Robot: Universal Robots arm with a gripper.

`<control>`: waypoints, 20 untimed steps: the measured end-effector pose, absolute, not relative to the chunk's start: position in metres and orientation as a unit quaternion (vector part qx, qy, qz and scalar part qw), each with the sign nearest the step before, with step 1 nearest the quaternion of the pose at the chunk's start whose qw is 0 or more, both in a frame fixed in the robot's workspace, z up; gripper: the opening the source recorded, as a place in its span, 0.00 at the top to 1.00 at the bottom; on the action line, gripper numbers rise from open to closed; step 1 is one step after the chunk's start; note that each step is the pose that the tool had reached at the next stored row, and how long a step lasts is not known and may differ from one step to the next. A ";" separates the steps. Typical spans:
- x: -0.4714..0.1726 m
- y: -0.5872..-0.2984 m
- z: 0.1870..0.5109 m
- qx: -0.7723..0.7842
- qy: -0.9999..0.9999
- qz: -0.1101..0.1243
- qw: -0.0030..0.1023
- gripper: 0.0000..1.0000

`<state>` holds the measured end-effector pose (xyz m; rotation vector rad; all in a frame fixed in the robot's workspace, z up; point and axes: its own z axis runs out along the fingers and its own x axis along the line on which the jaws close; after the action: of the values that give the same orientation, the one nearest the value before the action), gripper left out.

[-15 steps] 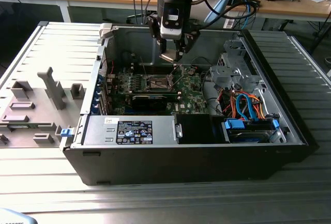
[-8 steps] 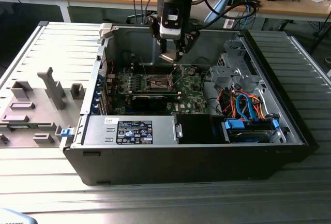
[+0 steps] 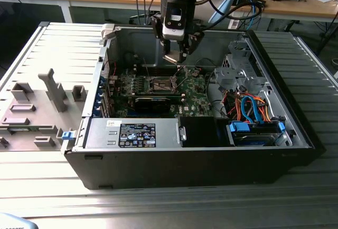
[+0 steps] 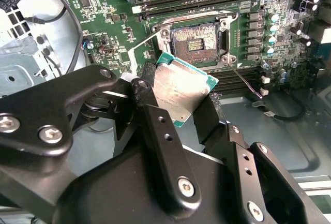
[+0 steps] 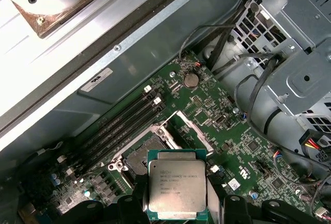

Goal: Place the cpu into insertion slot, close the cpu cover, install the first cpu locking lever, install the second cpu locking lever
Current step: 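Place the cpu into insertion slot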

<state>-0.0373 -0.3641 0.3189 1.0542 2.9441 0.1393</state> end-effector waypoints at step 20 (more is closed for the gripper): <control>-0.037 -0.364 0.319 0.353 0.934 0.044 0.006 0.46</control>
<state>-0.0373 -0.3641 0.3189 1.1054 2.9236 0.1389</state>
